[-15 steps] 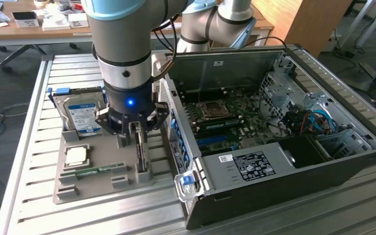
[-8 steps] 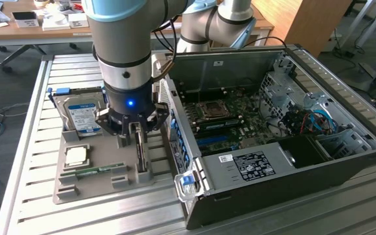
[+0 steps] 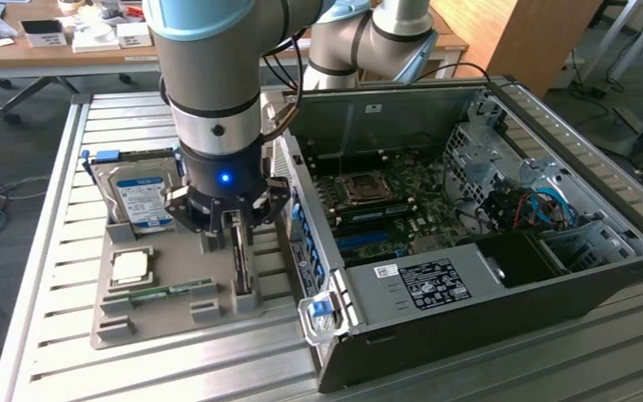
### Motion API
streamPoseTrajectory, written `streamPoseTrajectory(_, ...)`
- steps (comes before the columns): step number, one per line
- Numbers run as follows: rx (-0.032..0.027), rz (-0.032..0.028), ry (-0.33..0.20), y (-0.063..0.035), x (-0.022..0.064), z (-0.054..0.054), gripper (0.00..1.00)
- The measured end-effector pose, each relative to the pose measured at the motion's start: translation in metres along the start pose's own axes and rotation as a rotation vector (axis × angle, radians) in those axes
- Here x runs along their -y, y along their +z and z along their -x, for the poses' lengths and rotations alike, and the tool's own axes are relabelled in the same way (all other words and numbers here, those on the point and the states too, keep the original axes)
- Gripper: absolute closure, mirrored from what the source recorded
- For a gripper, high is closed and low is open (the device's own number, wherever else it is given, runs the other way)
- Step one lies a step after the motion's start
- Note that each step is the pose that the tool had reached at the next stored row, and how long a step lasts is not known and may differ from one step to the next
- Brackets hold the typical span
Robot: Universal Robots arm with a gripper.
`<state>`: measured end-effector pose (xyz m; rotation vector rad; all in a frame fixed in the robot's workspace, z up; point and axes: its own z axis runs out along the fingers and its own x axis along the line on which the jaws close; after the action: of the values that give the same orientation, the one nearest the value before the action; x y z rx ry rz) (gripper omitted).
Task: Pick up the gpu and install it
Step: 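Pick up the gpu and move the gpu toward the slot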
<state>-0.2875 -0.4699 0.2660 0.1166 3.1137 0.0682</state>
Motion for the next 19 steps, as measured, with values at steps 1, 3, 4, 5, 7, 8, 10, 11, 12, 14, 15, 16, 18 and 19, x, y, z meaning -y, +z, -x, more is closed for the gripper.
streamPoseTrajectory(1,0.0,0.0,0.0,0.0,0.0,0.0,0.58)
streamPoseTrajectory(3,0.0001,0.0001,0.0,0.0001,0.0,0.0,0.58)
streamPoseTrajectory(4,0.0001,0.0001,0.0,0.0,0.0,0.0,0.58)
streamPoseTrajectory(5,0.0001,0.0001,0.0,0.0001,0.0,0.0001,0.58)
streamPoseTrajectory(7,0.0004,0.0005,0.0,0.0013,0.0,0.0001,0.58)
streamPoseTrajectory(8,0.0003,0.0003,0.0,0.0019,0.0,0.0,0.58)
streamPoseTrajectory(10,0.0001,0.0002,0.0,0.0035,0.0001,0.0,0.58)
streamPoseTrajectory(11,0.0001,0.0002,0.0,0.0044,0.0001,-0.0001,0.58)
streamPoseTrajectory(12,0.0001,0.0001,0.0,0.0052,0.0002,-0.0001,0.58)
streamPoseTrajectory(14,0.0002,0.0002,0.0,0.0069,0.0003,-0.0001,0.58)
streamPoseTrajectory(15,0.0001,0.0001,0.0,0.0076,0.0003,-0.0001,0.58)
streamPoseTrajectory(16,0.0001,0.0001,0.0,0.0082,0.0003,-0.0002,0.58)
streamPoseTrajectory(18,0.0001,0.0001,0.0,0.0094,0.0004,-0.0002,0.58)
streamPoseTrajectory(19,-0.0001,-0.0001,0.0,0.0095,0.0004,-0.0002,0.58)
